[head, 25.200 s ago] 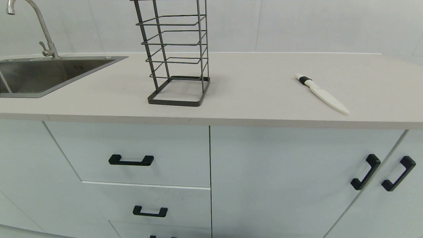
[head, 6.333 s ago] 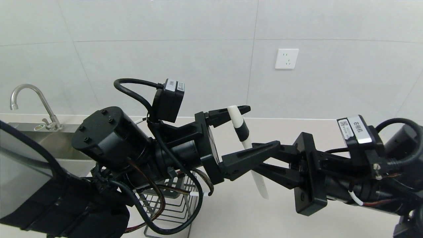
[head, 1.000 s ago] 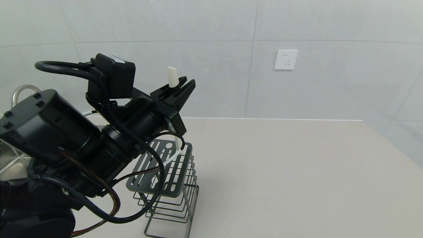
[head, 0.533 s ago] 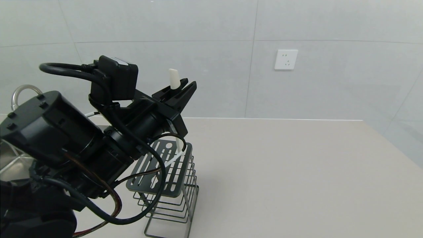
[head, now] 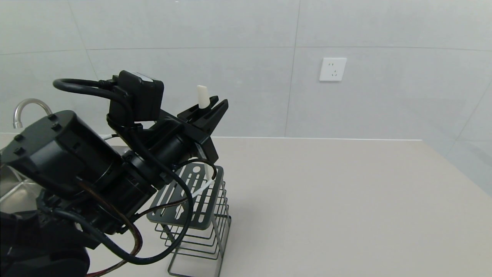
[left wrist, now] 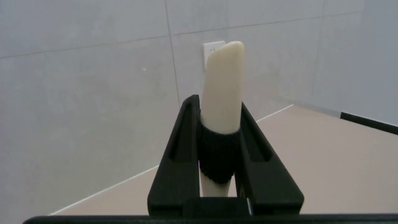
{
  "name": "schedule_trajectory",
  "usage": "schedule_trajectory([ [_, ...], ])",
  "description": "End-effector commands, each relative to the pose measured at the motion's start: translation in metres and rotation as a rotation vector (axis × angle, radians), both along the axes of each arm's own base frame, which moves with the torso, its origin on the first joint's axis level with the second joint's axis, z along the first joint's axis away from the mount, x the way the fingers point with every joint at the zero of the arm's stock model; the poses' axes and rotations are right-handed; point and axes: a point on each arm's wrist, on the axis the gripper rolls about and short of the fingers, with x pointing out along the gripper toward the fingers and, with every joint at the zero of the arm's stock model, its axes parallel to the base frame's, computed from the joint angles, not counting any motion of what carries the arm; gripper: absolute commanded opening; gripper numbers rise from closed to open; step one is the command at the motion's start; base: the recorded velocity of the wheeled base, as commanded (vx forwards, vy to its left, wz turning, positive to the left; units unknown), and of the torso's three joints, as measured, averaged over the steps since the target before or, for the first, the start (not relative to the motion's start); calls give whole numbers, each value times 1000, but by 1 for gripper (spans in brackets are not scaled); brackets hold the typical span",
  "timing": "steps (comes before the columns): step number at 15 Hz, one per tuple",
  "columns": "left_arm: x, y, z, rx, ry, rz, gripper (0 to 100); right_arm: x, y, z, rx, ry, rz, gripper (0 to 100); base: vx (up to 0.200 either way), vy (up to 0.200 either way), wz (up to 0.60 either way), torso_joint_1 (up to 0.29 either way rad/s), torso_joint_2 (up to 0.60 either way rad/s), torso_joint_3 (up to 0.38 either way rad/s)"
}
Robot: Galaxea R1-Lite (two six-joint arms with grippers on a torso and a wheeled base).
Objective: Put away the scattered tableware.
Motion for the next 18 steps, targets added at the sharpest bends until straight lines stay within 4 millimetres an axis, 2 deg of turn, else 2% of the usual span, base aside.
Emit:
schedule_trajectory([
  [1,0,0,-3,8,8,-1,0,0,0,0,0,3,0,100,0,0,0,0,0,0],
  [18,-4,6,-28,61,95,16,0,0,0,0,0,1,0,100,0,0,0,0,0,0],
])
